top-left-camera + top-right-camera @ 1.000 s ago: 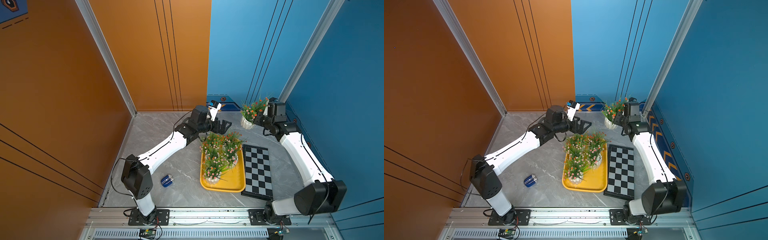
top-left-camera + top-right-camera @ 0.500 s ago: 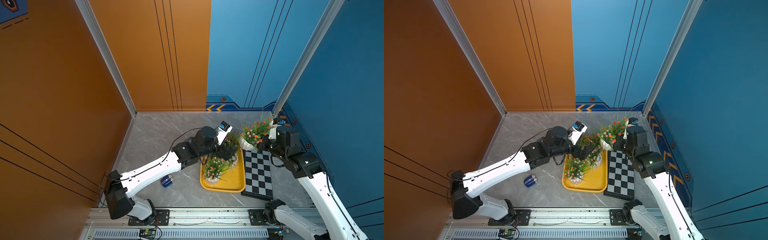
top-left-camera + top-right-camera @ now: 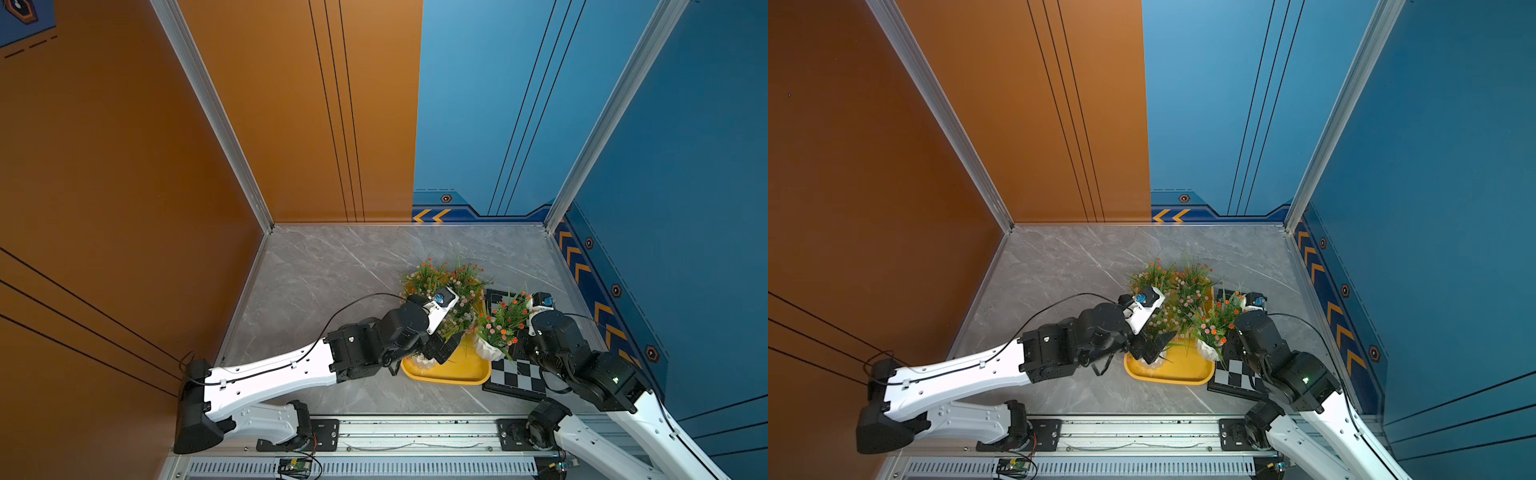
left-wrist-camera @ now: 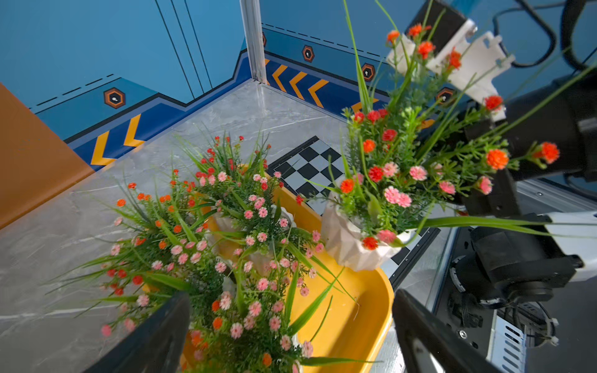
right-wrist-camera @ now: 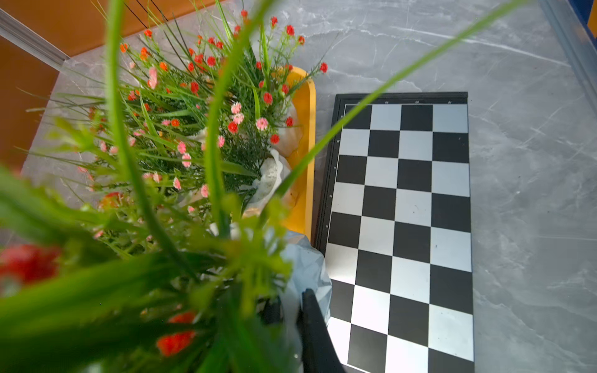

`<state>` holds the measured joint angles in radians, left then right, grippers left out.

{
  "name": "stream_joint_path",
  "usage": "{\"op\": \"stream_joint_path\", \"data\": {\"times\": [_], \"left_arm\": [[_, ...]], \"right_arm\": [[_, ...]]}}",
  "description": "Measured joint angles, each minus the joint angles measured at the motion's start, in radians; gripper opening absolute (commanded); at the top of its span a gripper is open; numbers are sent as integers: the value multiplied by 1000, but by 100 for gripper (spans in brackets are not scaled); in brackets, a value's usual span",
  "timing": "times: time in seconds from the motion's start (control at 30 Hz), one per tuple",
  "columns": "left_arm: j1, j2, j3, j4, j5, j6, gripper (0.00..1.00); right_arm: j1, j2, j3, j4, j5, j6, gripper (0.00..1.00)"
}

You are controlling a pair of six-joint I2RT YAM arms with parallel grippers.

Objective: Put the potted gypsophila into the storage box
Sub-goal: Place the baby's breath potted plant at the storage box.

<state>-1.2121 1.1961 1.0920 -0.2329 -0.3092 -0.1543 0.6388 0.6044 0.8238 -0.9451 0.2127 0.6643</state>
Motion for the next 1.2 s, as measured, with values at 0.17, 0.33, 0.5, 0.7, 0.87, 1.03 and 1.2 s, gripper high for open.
{"op": "stream_joint_path", "data": {"times": [0.17,0.33,0.5,0.7,0.87,1.03,1.2], "left_arm": [[-6,-88,-51,4,-50,-23,98],[-9,-119,-92,3,-77,-41,98],[-14,-117,-94,3,-85,-49,98],[-14,-102,-94,3,-94,-53,98],[-19,-69,-87,0,-95,-52,98],[-26,-45,-51,0,-96,-52,98],[-30,-40,-35,-4,-111,-52,98]], "right_arm": [[125,-28,-29,-30,64,76,0],[218,-67,-33,-75,137,143,0],[257,-91,-27,-143,202,185,0],[259,-148,47,-241,301,209,0],[259,-155,89,-278,364,207,0],[259,-65,69,-249,358,185,0],[259,42,-11,-118,286,151,0]]}}
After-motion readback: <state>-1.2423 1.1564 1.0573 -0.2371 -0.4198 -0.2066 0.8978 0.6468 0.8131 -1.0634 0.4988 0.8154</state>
